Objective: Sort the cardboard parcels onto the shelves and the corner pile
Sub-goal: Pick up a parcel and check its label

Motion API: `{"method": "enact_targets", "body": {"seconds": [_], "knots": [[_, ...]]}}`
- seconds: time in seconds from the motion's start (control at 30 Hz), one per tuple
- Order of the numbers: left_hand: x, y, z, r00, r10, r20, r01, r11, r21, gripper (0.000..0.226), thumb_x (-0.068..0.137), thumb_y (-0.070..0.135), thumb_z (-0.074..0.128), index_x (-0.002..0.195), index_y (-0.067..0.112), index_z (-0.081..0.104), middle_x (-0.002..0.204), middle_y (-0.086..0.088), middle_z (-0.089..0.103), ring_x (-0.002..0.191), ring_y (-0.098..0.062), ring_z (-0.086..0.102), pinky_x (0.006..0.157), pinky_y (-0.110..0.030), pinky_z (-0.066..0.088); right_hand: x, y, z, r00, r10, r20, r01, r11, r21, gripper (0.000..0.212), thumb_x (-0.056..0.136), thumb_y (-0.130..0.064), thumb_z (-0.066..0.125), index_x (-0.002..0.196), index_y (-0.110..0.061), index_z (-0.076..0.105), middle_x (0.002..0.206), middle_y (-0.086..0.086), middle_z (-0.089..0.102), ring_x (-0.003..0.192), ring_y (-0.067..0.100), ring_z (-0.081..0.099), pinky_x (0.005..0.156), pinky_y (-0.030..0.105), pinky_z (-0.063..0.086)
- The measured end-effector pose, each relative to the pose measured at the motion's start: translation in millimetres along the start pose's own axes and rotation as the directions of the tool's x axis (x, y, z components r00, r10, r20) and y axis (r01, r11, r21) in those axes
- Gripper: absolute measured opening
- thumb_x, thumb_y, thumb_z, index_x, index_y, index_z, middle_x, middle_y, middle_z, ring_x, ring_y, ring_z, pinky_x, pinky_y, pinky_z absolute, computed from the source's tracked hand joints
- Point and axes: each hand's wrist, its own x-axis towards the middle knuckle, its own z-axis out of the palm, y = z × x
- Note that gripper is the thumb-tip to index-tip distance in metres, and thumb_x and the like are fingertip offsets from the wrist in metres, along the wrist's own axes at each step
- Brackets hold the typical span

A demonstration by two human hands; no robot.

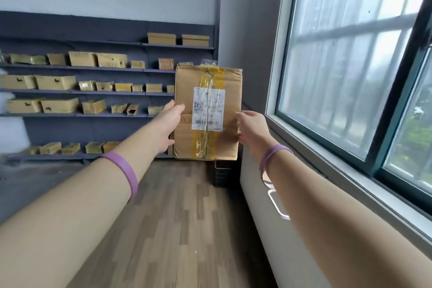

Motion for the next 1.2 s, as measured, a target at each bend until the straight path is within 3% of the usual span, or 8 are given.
{"method": "enact_targets", "body": {"seconds": [0.2, 0.37, 0.47, 0.57, 0.73, 0.9, 1.1, 1.2], "knots": [[106.4, 16.0, -15.7, 0.999, 0.039, 0.027, -0.038, 0.999, -0.019, 0.056, 0.105, 0.04, 0.041, 0.155, 0.042, 0.017, 0.163, 0.002, 0.024, 0.147, -0.022, 0.025, 0.116, -0.051, 0.025, 100.8, -6.0, 52.4, 0.997, -0.043, -0.057, 0.042, 0.999, -0.015, 0.024, 0.07, -0.028, 0.047, 0.076, -0.011, 0.063, 0.072, 0.001, 0.053, 0.071, 0.019, 0.046, 0.068, 0.033, 0.039], [194.4, 26.9, -27.5, 0.999, 0.039, 0.023, -0.038, 0.999, -0.033, 0.056, 0.104, 0.041, 0.042, 0.155, 0.043, 0.017, 0.162, 0.001, 0.024, 0.147, -0.022, 0.026, 0.114, -0.051, 0.026, 173.1, -8.6, 90.1, 0.995, -0.066, -0.081, 0.065, 0.998, -0.005, 0.032, 0.084, -0.021, 0.051, 0.099, 0.006, 0.061, 0.077, 0.002, 0.053, 0.073, 0.019, 0.044, 0.071, 0.032, 0.039], [238.2, 28.0, -29.2, 0.998, 0.046, 0.033, -0.045, 0.999, -0.029, 0.055, 0.105, 0.04, 0.041, 0.155, 0.042, 0.018, 0.162, 0.002, 0.024, 0.147, -0.023, 0.026, 0.113, -0.051, 0.027, 209.7, -6.8, 106.7, 0.995, -0.063, -0.074, 0.062, 0.998, -0.021, 0.03, 0.077, -0.024, 0.05, 0.088, 0.002, 0.062, 0.074, 0.003, 0.052, 0.071, 0.019, 0.043, 0.07, 0.032, 0.038], [278.6, 28.4, -27.8, 0.997, 0.064, 0.044, -0.063, 0.998, -0.03, 0.055, 0.105, 0.04, 0.042, 0.155, 0.043, 0.018, 0.162, 0.002, 0.026, 0.146, -0.022, 0.027, 0.113, -0.051, 0.027, 247.5, 0.0, 120.6, 0.995, -0.065, -0.082, 0.063, 0.998, -0.021, 0.043, 0.065, -0.028, 0.046, 0.091, 0.004, 0.061, 0.073, 0.003, 0.053, 0.071, 0.019, 0.043, 0.07, 0.032, 0.038], [345.0, 24.7, -20.6, 0.998, 0.059, 0.027, -0.059, 0.998, -0.019, 0.055, 0.103, 0.041, 0.043, 0.153, 0.046, 0.02, 0.157, 0.001, 0.037, 0.139, -0.024, 0.036, 0.107, -0.047, 0.032, 317.2, 19.8, 139.4, 0.996, -0.073, -0.055, 0.071, 0.997, -0.041, 0.022, 0.065, -0.026, 0.045, 0.074, -0.024, 0.064, 0.067, 0.0, 0.05, 0.07, 0.02, 0.042, 0.069, 0.034, 0.039], [417.6, 22.3, -1.1, 0.996, 0.083, -0.016, -0.083, 0.997, -0.009, 0.055, 0.105, 0.038, 0.043, 0.154, 0.042, 0.021, 0.158, 0.002, 0.032, 0.142, -0.023, 0.032, 0.11, -0.047, 0.031, 397.4, 40.4, 154.9, 0.997, -0.08, -0.005, 0.08, 0.996, -0.047, 0.011, 0.063, -0.023, 0.043, 0.066, -0.023, 0.053, 0.06, -0.001, 0.042, 0.07, 0.022, 0.037, 0.066, 0.036, 0.033], [526.1, 32.2, 33.0, 0.993, 0.094, -0.07, -0.094, 0.996, -0.001, 0.055, 0.105, 0.038, 0.043, 0.154, 0.042, 0.02, 0.156, 0.003, 0.035, 0.132, -0.019, 0.038, 0.107, -0.043, 0.033, 520.0, 61.3, 163.8, 0.995, -0.085, 0.047, 0.085, 0.996, -0.005, 0.018, 0.083, -0.013, 0.049, 0.07, -0.018, 0.061, 0.061, -0.004, 0.049, 0.06, 0.02, 0.042, 0.066, 0.033, 0.042], [576.8, 37.4, 50.3, 0.992, 0.096, -0.084, -0.097, 0.995, -0.003, 0.055, 0.105, 0.038, 0.043, 0.154, 0.042, 0.02, 0.155, 0.002, 0.038, 0.125, -0.017, 0.04, 0.106, -0.044, 0.034, 579.1, 69.7, 167.1, 0.994, -0.094, 0.054, 0.094, 0.996, 0.005, 0.021, 0.088, -0.012, 0.048, 0.079, -0.018, 0.066, 0.071, -0.001, 0.056, 0.065, 0.02, 0.048, 0.07, 0.034, 0.048]]}}
